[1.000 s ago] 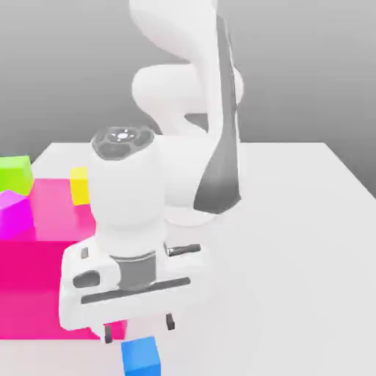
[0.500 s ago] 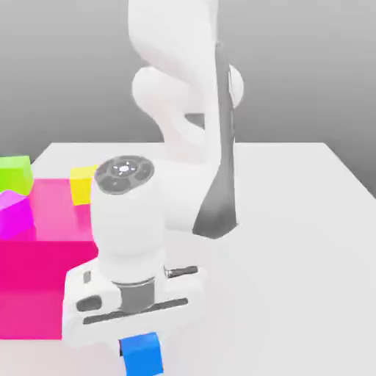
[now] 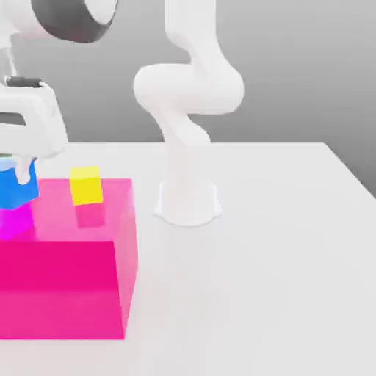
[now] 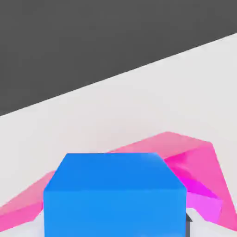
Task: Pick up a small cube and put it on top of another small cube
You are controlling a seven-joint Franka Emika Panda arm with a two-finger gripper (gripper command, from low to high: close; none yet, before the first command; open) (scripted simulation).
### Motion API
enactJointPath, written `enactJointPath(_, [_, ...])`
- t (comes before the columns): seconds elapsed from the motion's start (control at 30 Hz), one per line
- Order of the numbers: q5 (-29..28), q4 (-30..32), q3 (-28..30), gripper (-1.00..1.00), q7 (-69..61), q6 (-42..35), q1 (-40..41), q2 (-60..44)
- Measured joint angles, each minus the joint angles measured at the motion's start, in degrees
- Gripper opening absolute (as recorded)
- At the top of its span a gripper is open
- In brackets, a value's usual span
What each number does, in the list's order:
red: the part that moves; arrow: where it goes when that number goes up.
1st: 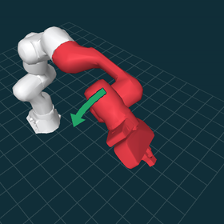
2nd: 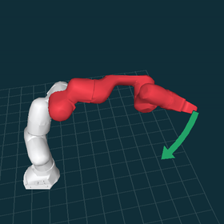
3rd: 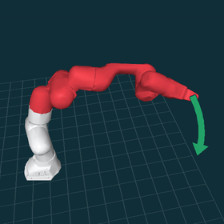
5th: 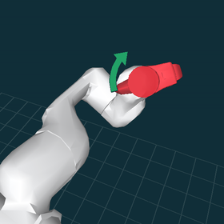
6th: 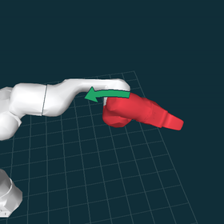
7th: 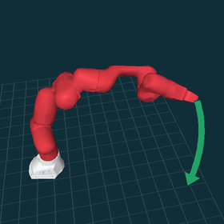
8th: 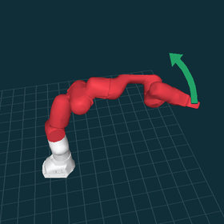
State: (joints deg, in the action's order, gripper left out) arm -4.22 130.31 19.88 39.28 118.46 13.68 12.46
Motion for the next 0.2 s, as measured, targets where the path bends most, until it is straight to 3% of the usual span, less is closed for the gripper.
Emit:
enactJointPath(0.07, [0.1,2.4,0.4,-1.00,0.1,3.6,0.4,-1.2])
enactJointPath(0.1, [0.3,3.7,0.6,1.00,0.0,5.6,0.5,-1.9])
enactJointPath(0.2, [0.3,3.7,0.6,1.00,0.0,5.6,0.5,-1.9])
